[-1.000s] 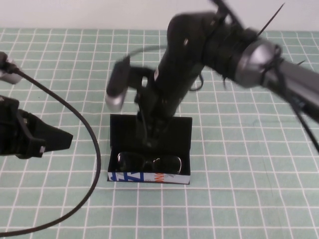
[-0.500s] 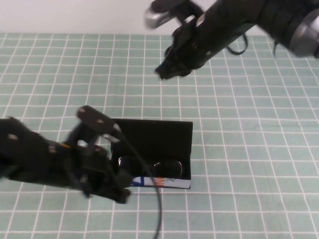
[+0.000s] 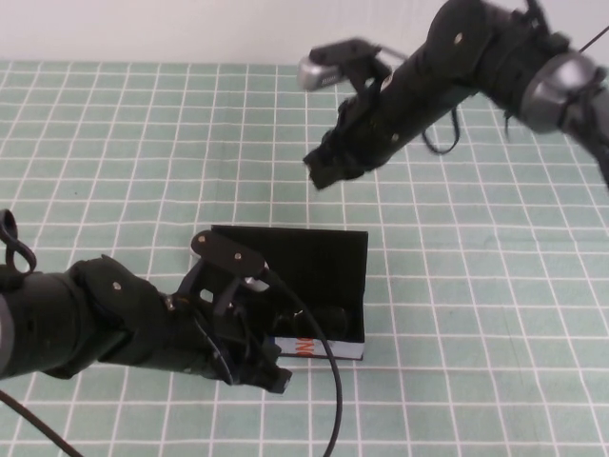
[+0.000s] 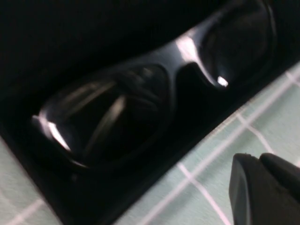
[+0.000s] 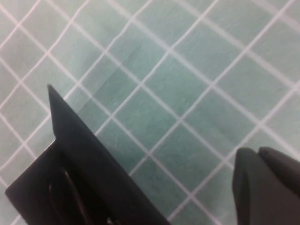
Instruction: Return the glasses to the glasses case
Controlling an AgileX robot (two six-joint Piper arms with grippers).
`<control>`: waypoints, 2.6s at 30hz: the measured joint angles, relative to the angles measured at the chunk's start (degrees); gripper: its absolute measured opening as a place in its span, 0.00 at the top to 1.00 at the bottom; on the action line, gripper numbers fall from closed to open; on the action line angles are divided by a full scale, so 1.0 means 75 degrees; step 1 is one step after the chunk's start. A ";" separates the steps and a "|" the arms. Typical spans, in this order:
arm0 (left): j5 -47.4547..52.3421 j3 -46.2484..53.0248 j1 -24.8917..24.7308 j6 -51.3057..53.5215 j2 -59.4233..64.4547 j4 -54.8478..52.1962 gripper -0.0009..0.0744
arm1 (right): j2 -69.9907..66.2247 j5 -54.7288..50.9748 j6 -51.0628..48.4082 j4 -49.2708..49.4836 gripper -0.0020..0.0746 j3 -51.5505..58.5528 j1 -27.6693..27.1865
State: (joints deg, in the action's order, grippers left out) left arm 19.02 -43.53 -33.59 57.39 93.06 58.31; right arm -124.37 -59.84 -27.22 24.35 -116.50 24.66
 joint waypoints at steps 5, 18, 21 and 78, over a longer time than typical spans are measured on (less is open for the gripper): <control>-0.0328 0.0000 0.0000 0.0111 0.0017 0.0083 0.99 | -0.0348 -0.0138 -0.0253 0.0344 0.99 0.0000 0.0000; -0.0651 0.0000 0.0000 0.0146 0.0017 0.0110 0.99 | -0.0348 -0.1328 -0.0268 0.0712 0.99 0.0000 0.0000; -0.0651 0.0000 0.0000 0.0146 0.0017 0.0110 0.99 | -0.0348 -0.1341 -0.0268 0.0870 0.99 0.0000 0.0000; 0.0628 0.0059 0.1340 -0.0349 -0.4174 -0.0921 0.99 | 0.2577 0.0283 -0.0273 -0.0345 0.99 0.1141 0.0789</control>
State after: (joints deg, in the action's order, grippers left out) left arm 23.74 -43.09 -23.55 54.78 61.75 51.40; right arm -105.04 -57.72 -29.27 21.77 -107.94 30.57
